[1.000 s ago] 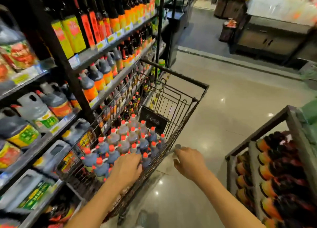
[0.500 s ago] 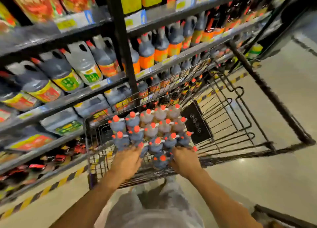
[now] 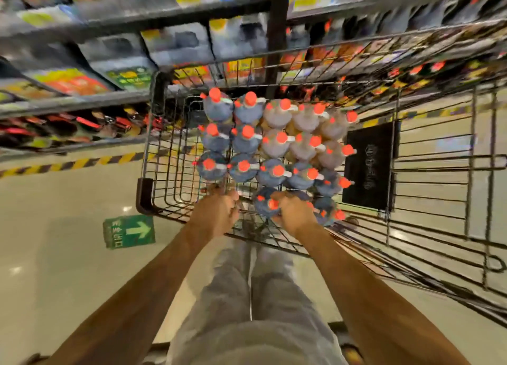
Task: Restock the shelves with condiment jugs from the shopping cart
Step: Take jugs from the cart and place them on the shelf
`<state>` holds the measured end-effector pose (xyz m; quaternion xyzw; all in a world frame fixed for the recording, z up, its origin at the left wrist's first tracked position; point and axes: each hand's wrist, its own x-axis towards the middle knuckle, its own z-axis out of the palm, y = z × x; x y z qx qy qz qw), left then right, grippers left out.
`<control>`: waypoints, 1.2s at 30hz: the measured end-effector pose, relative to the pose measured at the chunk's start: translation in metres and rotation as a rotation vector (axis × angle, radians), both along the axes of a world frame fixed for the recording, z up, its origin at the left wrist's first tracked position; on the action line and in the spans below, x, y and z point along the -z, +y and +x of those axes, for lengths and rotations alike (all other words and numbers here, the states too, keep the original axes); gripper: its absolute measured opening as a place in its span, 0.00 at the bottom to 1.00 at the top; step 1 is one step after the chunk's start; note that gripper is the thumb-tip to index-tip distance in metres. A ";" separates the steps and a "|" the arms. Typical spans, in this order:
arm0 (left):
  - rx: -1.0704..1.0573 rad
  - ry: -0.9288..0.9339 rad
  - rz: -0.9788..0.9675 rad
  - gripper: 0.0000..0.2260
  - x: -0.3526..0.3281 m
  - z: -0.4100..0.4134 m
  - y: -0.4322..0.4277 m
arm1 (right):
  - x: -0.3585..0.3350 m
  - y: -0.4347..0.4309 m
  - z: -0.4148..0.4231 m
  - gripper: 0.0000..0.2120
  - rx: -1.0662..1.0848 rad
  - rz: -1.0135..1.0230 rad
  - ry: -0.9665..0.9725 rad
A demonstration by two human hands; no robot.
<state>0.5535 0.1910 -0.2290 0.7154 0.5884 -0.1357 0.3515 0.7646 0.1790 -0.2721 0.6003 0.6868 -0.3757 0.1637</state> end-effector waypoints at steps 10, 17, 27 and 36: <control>-0.158 -0.075 -0.080 0.16 0.035 -0.003 -0.007 | 0.033 0.008 -0.003 0.17 -0.018 0.028 -0.012; -0.265 -0.186 -0.211 0.26 0.038 -0.004 -0.005 | 0.004 0.012 0.006 0.11 0.100 0.195 0.202; -0.460 -0.607 -0.438 0.47 0.018 0.004 0.012 | -0.055 0.072 0.030 0.07 0.562 0.035 0.792; -0.606 -0.673 -0.334 0.35 0.007 0.021 0.026 | -0.058 0.074 0.023 0.19 0.772 0.000 0.887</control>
